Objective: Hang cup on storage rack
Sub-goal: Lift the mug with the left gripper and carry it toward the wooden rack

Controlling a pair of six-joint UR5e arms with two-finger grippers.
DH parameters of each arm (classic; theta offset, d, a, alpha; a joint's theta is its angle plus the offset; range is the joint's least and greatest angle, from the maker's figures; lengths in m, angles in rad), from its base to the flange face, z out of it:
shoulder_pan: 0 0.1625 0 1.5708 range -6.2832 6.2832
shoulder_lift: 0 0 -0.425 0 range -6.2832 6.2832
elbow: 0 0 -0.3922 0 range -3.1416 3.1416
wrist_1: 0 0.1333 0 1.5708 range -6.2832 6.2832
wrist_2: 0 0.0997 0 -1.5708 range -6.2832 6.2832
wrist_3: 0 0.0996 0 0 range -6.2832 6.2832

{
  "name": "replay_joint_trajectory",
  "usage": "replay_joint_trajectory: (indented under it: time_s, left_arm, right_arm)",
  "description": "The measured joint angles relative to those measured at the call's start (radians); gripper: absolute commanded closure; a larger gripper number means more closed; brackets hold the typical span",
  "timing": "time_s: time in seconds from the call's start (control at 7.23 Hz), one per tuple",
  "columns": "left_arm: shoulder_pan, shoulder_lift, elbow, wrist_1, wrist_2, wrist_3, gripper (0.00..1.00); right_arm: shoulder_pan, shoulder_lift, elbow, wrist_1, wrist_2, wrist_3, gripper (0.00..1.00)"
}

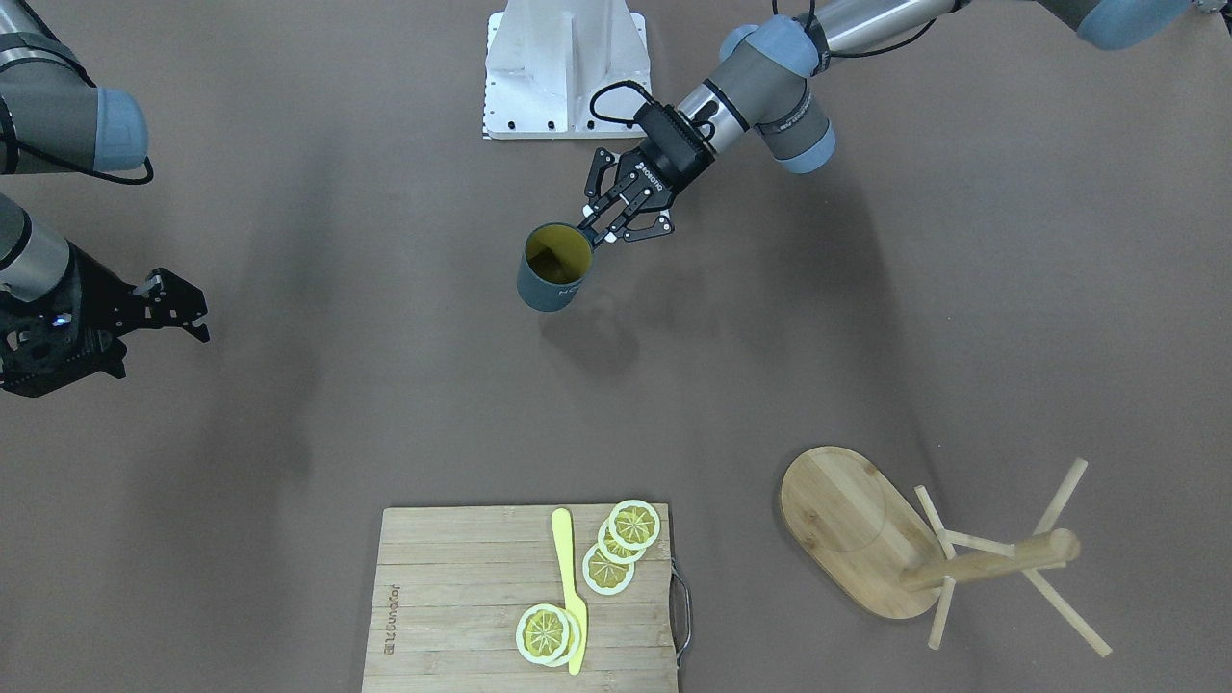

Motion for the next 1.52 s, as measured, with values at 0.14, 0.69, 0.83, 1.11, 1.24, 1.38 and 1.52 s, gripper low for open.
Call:
replay_joint_trajectory:
  time_s: [0.14, 0.69, 0.83, 1.11, 1.24, 1.38, 1.52]
  left_arm:
    - [-0.007, 0.001, -0.023, 0.000, 0.000, -0.041, 1.00]
    - [-0.091, 0.011, -0.046, -0.001, -0.001, -0.379, 1.00]
    - [-0.120, 0.023, -0.057, -0.002, -0.003, -0.448, 1.00]
    - [-0.211, 0.043, -0.069, -0.005, -0.071, -0.646, 1.00]
    - [-0.292, 0.052, -0.061, -0.004, -0.170, -0.779, 1.00]
    - [-0.379, 0.056, -0.037, -0.004, -0.285, -0.871, 1.00]
    - [-0.455, 0.053, 0.000, -0.003, -0.385, -0.919, 1.00]
  right_arm:
    - [0.008, -0.004, 0.002, 0.000, 0.002, 0.000, 0.00]
    - [0.134, -0.091, 0.005, 0.000, 0.020, -0.019, 0.00]
    - [0.167, -0.111, 0.002, -0.004, 0.021, -0.055, 0.00]
    - [0.224, -0.140, -0.010, -0.010, 0.033, -0.098, 0.00]
    - [0.252, -0.154, -0.021, -0.009, 0.055, -0.104, 0.00]
    - [0.270, -0.166, -0.027, -0.005, 0.072, -0.110, 0.00]
    - [0.280, -0.174, -0.028, -0.002, 0.079, -0.119, 0.00]
